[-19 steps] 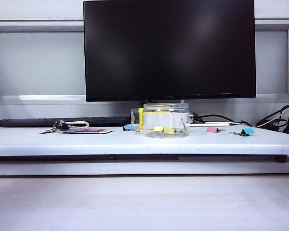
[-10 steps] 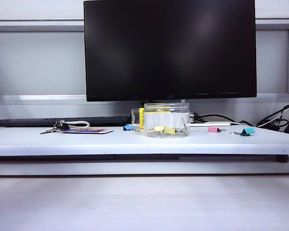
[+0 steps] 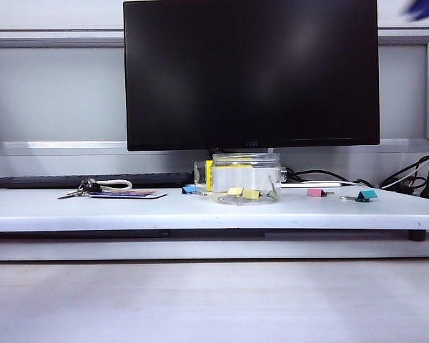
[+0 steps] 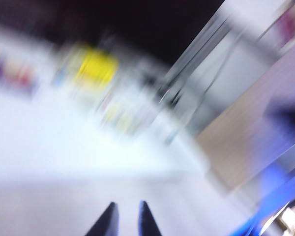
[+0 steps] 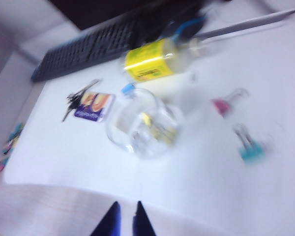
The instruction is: Take the clips out of the round transparent plastic box and place them on the table.
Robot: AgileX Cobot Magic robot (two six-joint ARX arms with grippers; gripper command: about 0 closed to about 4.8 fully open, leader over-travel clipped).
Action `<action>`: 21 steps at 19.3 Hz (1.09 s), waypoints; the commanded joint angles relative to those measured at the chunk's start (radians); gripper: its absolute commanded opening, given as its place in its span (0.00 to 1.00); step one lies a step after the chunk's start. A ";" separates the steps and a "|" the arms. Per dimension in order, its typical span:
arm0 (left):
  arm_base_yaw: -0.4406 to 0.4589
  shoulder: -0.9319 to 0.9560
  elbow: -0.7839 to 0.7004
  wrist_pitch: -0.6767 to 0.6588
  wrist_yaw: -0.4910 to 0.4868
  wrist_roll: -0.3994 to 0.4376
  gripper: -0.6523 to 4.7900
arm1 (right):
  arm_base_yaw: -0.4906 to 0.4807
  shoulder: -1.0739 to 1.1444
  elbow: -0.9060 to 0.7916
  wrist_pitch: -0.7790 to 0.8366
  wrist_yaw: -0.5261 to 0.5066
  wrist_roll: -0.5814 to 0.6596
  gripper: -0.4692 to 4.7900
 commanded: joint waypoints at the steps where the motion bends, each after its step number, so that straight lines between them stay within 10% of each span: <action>1: -0.002 -0.003 0.003 -0.163 -0.006 0.068 0.31 | 0.104 0.224 0.233 -0.099 0.013 -0.067 0.17; 7: -0.004 -0.002 0.096 -0.194 -0.100 0.171 0.32 | 0.415 0.633 0.649 -0.341 0.402 -0.266 0.17; 13: -0.007 0.096 0.362 -0.305 -0.234 0.337 0.42 | 0.487 0.839 0.728 -0.339 0.480 -0.293 0.17; 21: -0.015 0.724 0.772 -0.417 0.066 0.556 0.41 | 0.483 0.879 0.728 -0.269 0.426 -0.338 0.18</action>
